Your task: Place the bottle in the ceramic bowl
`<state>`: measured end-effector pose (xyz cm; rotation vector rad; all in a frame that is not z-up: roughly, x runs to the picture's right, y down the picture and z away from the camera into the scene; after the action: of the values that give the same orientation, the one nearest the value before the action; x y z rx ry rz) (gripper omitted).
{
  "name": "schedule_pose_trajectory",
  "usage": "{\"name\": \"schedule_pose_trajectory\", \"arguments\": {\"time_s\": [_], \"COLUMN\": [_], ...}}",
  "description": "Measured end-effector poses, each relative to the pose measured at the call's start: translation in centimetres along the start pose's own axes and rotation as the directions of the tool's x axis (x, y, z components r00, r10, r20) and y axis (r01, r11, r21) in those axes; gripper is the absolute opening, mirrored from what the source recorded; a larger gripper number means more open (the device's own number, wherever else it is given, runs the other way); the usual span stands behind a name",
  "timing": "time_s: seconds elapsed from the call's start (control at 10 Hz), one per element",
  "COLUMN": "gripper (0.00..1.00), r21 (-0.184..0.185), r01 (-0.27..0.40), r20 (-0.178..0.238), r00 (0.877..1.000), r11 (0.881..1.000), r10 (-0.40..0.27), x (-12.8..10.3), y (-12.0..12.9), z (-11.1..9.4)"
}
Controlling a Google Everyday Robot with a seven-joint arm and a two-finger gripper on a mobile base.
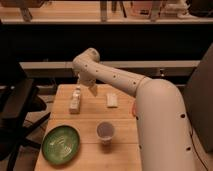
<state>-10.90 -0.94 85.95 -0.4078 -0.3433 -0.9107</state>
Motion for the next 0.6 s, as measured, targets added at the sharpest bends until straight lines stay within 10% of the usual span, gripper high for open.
{"name": "schedule_pose_trajectory", "arguments": {"time_s": [0.6], "gripper": [0.80], "r21": [-0.029], "r01": [0.043], "r20": [0.046], "r00": [0.998], "r11": [0.999], "r10": [-0.042], "x": [-1.5], "y": [0.1], "z": [1.6]}}
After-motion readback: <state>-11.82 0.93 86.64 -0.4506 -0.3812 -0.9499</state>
